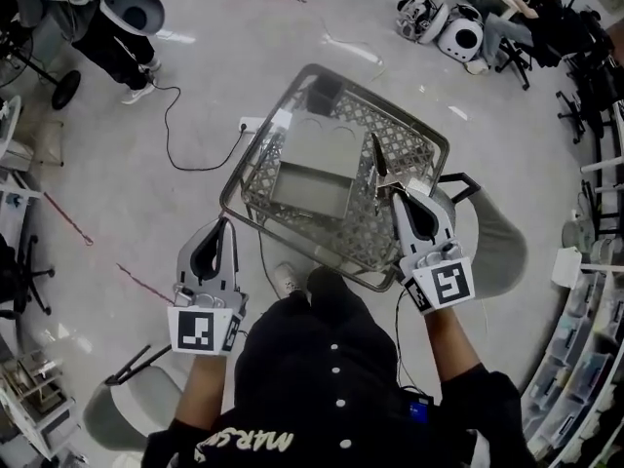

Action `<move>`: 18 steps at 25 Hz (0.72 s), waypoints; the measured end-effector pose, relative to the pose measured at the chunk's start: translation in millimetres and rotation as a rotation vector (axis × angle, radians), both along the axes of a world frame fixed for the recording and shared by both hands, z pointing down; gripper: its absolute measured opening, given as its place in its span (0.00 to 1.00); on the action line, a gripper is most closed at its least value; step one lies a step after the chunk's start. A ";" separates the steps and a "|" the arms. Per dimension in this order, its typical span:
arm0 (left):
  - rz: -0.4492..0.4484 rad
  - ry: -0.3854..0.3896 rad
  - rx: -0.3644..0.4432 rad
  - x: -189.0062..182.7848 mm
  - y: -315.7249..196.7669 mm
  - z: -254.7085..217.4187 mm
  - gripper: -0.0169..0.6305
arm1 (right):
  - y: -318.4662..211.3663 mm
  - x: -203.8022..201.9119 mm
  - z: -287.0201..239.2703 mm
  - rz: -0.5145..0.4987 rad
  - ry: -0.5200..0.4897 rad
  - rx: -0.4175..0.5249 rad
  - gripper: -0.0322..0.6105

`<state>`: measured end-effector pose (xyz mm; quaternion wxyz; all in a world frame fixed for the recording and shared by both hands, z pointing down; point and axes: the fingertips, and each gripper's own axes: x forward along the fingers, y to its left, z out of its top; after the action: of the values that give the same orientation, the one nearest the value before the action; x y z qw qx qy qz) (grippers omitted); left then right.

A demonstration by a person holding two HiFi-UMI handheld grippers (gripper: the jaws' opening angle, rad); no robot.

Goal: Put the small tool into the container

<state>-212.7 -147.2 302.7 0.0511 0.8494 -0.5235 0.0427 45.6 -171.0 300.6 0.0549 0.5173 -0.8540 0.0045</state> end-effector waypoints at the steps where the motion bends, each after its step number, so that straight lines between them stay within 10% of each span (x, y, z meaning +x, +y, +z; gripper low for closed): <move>1: 0.006 -0.002 -0.010 4.1 -3.1 6.4 0.06 | -7.4 -5.6 12.1 -0.022 0.030 -0.009 0.07; 18: 0.060 0.028 -0.363 58.0 -7.3 152.6 0.06 | -88.3 -67.2 338.7 -0.323 0.525 -0.341 0.07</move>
<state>-154.6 -154.5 455.3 0.2095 0.8421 -0.4807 0.1260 -21.6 -259.3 639.3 0.3583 0.3424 -0.8685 0.0050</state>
